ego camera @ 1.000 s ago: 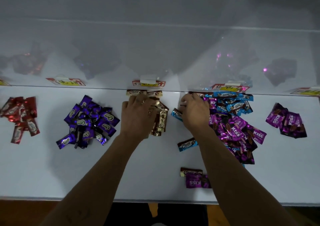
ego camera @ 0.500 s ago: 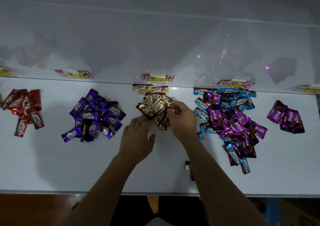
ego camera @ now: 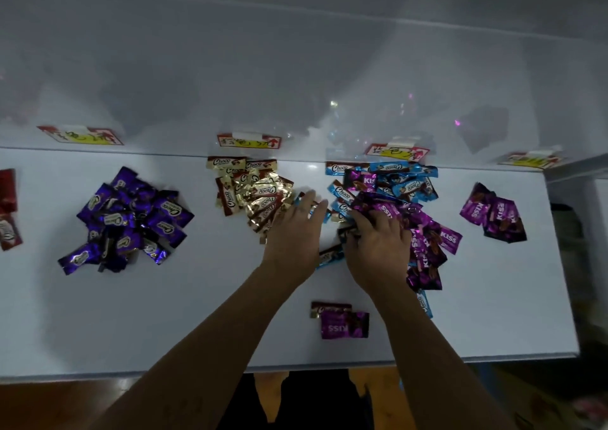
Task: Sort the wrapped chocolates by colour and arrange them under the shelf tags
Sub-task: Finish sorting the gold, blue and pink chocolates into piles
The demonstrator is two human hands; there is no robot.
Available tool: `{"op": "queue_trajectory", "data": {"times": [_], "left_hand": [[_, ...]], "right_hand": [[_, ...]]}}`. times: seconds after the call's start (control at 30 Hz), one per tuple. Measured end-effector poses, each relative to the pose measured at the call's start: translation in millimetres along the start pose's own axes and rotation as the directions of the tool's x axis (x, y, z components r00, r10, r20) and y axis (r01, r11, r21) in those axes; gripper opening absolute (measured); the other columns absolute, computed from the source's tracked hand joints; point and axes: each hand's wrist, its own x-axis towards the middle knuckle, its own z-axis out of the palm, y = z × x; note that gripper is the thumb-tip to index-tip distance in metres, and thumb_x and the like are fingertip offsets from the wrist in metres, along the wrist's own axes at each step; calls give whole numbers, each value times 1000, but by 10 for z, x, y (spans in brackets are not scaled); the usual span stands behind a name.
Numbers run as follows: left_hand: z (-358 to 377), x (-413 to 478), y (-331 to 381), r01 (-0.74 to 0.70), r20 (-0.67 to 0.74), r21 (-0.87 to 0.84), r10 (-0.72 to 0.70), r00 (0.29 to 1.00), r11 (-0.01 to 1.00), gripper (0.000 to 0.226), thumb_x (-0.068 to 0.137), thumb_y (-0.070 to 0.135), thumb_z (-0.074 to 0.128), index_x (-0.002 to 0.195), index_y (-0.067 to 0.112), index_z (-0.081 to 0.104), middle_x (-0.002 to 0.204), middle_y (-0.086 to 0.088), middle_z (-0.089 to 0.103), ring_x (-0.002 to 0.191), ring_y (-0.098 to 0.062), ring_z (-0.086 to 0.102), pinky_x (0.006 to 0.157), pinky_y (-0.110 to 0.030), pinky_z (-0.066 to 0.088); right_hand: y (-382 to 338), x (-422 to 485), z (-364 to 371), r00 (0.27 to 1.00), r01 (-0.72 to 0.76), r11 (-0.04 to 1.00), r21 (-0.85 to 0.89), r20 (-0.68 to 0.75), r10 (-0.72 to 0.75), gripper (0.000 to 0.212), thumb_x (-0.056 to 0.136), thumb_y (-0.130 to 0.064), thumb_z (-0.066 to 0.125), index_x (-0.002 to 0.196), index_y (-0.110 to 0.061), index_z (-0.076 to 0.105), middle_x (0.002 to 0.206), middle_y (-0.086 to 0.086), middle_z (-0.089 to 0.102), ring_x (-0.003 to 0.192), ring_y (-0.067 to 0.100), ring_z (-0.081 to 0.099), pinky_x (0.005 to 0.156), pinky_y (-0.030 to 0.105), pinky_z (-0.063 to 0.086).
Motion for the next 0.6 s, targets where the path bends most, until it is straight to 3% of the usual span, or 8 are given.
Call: {"op": "queue_trajectory", "data": {"times": [0.07, 0.17, 0.3, 0.47, 0.6], "left_hand": [[27, 168, 112, 27, 15, 104, -28, 999, 994, 71, 84, 5, 59, 147, 18, 28, 152, -6, 28, 136, -28, 33, 97, -40, 46], [46, 354, 172, 70, -4, 215, -71, 997, 974, 57, 85, 4, 56, 138, 14, 39, 139, -9, 43, 124, -28, 45, 89, -37, 47], [55, 466, 165, 122, -9, 232, -123, 992, 965, 38, 94, 16, 54, 130, 9, 43, 123, -9, 51, 110, -24, 50, 77, -32, 44], [72, 411, 198, 113, -99, 138, -100, 990, 984, 24, 96, 28, 52, 112, 13, 60, 111, -9, 55, 103, -25, 49, 87, -35, 40], [85, 419, 337, 62, -46, 63, -59, 997, 996, 21, 94, 28, 55, 108, 15, 63, 123, -3, 54, 112, -22, 48, 95, -39, 40]], "right_hand": [[44, 53, 4, 1000, -21, 999, 38, -20, 22, 51, 94, -36, 52, 141, -18, 45, 134, 11, 52, 125, 32, 42, 104, 46, 29], [73, 172, 22, 1000, -26, 998, 60, -9, 27, 44, 96, -37, 49, 136, -18, 49, 129, 9, 55, 123, 29, 43, 104, 42, 25], [166, 289, 37, 1000, -14, 996, 88, -21, 16, 34, 95, -37, 50, 122, -17, 56, 121, 7, 58, 116, 27, 47, 97, 39, 28], [235, 336, 10, 999, 29, 993, 118, -42, -24, 34, 97, -31, 42, 116, -9, 59, 115, 11, 59, 107, 29, 53, 93, 40, 36], [449, 364, -33, 994, -53, 964, 261, -76, 75, 27, 95, -24, 44, 102, -8, 65, 95, 9, 65, 88, 28, 60, 83, 38, 42]]}}
